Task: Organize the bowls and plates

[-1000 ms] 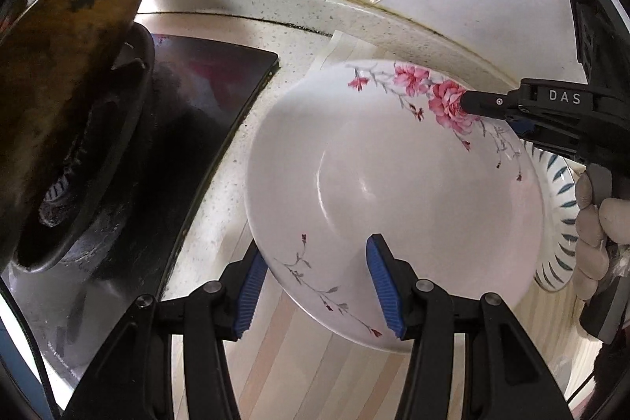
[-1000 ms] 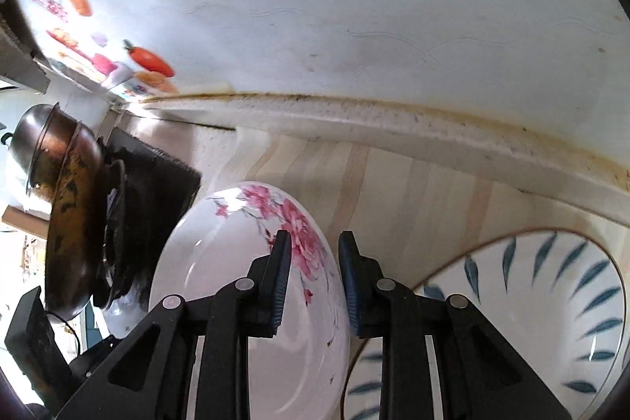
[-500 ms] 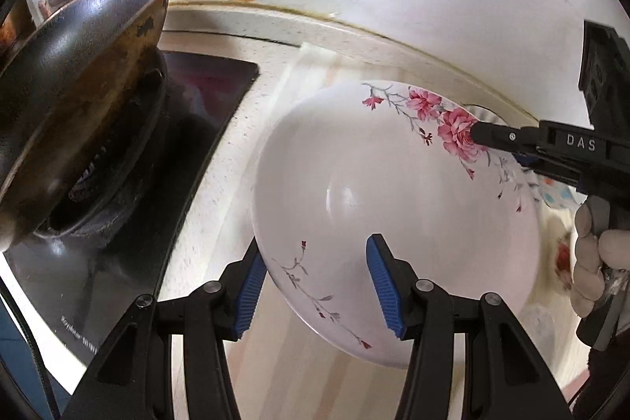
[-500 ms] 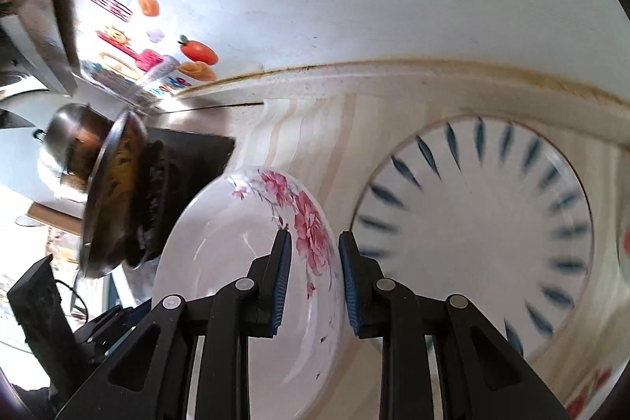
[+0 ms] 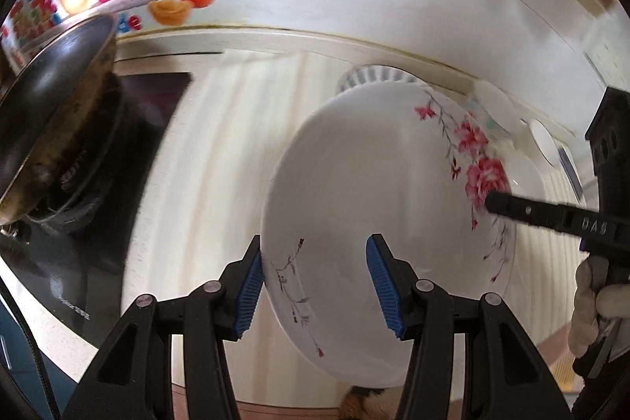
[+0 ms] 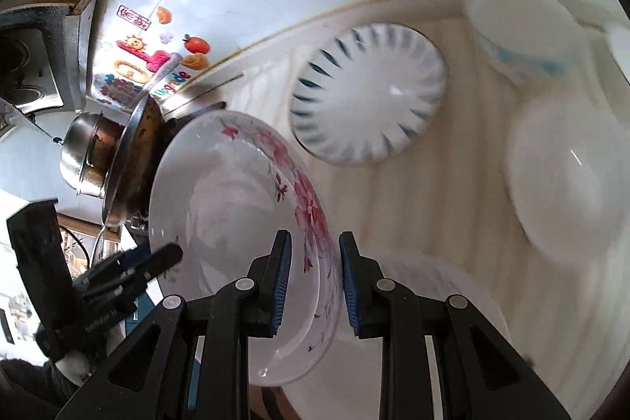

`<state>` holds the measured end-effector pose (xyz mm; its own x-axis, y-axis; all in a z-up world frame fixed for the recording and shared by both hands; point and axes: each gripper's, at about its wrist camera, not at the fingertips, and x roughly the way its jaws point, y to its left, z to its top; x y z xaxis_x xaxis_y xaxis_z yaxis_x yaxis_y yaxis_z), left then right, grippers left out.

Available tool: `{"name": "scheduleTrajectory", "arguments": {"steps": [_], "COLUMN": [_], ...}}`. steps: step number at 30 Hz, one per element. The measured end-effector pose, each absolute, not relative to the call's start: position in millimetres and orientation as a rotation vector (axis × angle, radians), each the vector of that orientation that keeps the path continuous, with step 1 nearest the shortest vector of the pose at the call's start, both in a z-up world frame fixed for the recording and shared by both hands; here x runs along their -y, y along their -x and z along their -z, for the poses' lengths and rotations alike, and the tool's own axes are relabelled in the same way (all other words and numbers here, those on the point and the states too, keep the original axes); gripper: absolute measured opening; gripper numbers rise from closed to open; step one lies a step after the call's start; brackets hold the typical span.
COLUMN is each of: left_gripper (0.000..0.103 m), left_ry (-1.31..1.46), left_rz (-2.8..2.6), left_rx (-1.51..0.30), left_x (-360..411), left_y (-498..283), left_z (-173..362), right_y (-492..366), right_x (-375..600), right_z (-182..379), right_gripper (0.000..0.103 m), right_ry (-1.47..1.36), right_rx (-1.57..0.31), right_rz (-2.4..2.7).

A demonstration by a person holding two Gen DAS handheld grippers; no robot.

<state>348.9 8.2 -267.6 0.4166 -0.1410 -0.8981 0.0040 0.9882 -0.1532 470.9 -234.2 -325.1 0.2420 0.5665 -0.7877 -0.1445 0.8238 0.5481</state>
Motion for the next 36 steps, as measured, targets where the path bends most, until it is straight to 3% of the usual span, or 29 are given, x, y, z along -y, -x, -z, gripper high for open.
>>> {"name": "scheduleTrajectory", "arguments": {"steps": [15,36], "left_gripper": [0.049,0.049], "left_ry": [-0.026,-0.066], "left_rz": [0.286,0.288], "left_rx": [-1.265,-1.349], "left_x": [92,105], "left_y": [-349,-346], "left_z": [300,340], "right_y": [-384,-376], "right_x": [342,340], "right_z": [365,394], "right_gripper": [0.027,0.027], "right_ry": [-0.526,-0.501], "right_rx": [-1.279,-1.396], "right_rz": [-0.321,-0.304]}}
